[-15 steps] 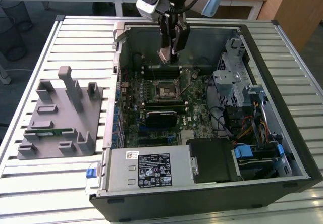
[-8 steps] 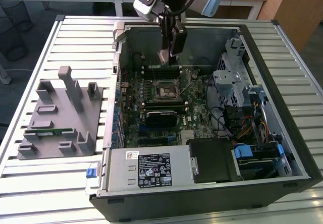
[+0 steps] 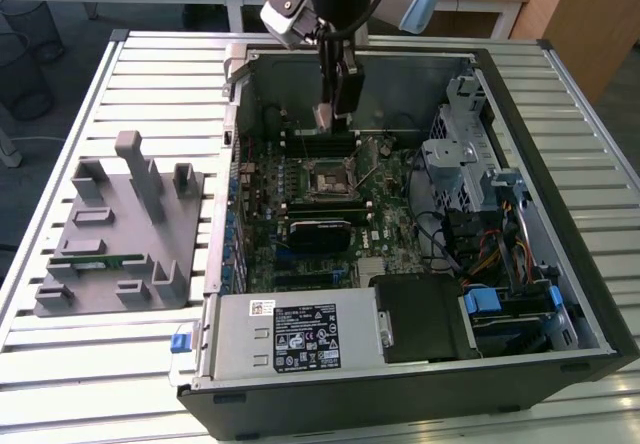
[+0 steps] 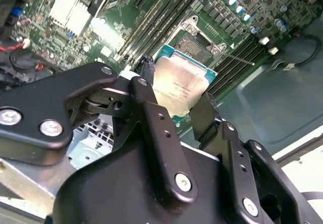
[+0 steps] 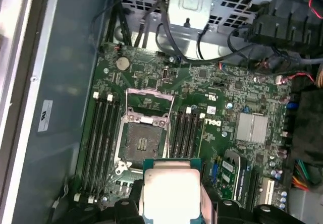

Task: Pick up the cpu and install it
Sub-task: 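Place the cpu into insertion slot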

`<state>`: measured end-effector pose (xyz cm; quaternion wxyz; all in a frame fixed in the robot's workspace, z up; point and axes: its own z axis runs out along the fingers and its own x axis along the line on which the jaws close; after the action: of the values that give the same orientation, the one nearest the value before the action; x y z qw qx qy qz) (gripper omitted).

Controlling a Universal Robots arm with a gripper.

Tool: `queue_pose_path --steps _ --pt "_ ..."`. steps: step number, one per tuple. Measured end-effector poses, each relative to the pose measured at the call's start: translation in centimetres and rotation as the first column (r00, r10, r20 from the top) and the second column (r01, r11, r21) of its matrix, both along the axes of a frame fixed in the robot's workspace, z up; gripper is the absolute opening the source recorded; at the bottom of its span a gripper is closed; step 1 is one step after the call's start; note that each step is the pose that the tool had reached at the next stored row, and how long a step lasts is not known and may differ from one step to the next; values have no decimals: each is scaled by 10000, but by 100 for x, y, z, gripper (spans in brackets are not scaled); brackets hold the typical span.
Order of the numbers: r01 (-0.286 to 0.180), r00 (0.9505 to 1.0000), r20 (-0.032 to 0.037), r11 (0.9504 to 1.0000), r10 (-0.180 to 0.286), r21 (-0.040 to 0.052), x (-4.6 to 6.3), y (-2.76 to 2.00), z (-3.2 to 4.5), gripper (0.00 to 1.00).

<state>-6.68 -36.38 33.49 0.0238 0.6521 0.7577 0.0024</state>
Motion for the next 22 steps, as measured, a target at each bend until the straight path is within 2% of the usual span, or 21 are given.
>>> queue_pose_path --steps 7,9,13,22 --pt "686 9976 0 9976 -686 0 -1 15 -58 53" --pt "739 9973 -1 9973 -739 0 0 47 -75 53" --pt "771 9970 -1 9970 -771 0 -1 142 -133 53" --pt "871 9962 -2 9962 -871 10 0 255 -299 53"
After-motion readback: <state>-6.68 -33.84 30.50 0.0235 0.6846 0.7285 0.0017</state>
